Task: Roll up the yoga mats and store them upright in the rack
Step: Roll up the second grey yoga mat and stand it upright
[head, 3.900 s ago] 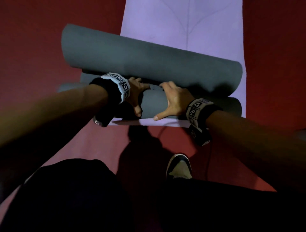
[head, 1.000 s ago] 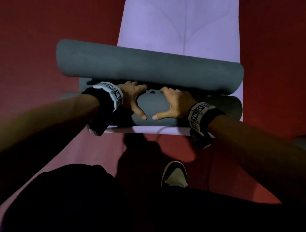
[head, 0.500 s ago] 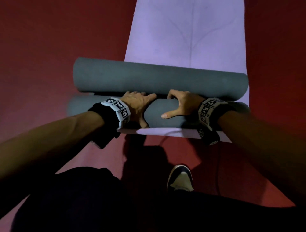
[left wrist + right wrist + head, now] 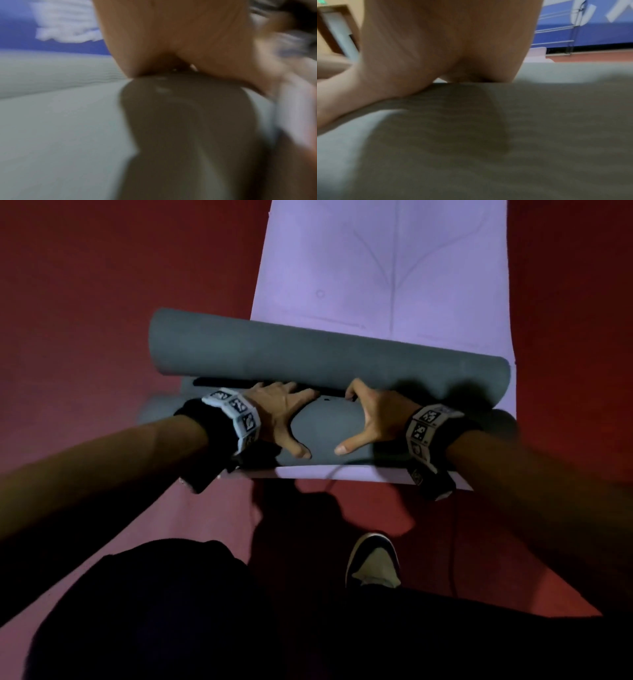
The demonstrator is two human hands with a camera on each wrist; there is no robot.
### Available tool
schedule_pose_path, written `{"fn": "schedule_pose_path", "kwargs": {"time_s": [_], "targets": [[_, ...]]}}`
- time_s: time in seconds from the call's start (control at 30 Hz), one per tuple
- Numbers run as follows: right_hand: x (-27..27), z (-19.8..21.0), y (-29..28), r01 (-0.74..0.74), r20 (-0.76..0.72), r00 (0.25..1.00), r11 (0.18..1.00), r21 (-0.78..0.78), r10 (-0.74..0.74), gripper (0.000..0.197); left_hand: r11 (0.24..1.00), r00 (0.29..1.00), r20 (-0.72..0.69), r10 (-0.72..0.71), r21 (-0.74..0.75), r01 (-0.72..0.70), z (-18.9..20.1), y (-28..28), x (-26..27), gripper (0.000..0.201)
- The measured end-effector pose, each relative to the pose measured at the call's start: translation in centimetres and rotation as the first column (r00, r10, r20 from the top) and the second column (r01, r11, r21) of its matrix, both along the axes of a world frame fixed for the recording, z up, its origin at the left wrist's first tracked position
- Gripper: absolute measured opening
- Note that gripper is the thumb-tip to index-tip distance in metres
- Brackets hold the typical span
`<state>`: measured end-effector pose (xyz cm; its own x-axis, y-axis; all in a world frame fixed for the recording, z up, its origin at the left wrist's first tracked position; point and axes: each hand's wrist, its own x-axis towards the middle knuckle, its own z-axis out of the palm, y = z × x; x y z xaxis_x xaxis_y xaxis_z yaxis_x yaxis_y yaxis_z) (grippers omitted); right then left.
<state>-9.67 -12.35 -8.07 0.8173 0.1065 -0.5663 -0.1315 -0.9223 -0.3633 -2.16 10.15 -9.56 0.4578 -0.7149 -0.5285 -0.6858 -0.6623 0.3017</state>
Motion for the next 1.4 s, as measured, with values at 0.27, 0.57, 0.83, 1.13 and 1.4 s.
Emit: {"fn": "schedule_pose_path", "kwargs": {"time_s": [0.27,0.57,0.83,1.13,1.4], "targets": [[0.7,0.3,-0.1,0.029,-0.048,0.998,1.000,0.006,-0.029,0.108,0.999,0.995,0.095,0.014,0.035,-0.018,0.3,-0.7,-0.8,0.111],[0.2,-1.0,0.0,-0.013,0.258,0.965,0.993,-0.119,0.043,0.118,0.996,0.977,-0.195,0.086,-0.003,-0.088,0.7,-1.4,3.2,0.102],[1.3,-0.2,-0.3,-0.011,0.201,0.979,0.999,-0.050,0.020,0.100,0.998,0.984,0.171,0.039,0.050,-0.048,1.0,-1.1,0.4,0.125],[-1.5,0.7,-0.7,-0.018,-0.034,0.999,0.995,0.094,0.021,0.080,1.000,0.996,-0.083,0.017,0.019,-0.016,0.5,-0.2,-2.4,0.097],[-0.9,-0.3,-1.5,0.075,-0.109,0.992,0.993,0.089,-0.065,0.089,0.998,0.973,-0.223,0.057,0.030,-0.051,0.6,-0.6,-0.7,0.104]]}}
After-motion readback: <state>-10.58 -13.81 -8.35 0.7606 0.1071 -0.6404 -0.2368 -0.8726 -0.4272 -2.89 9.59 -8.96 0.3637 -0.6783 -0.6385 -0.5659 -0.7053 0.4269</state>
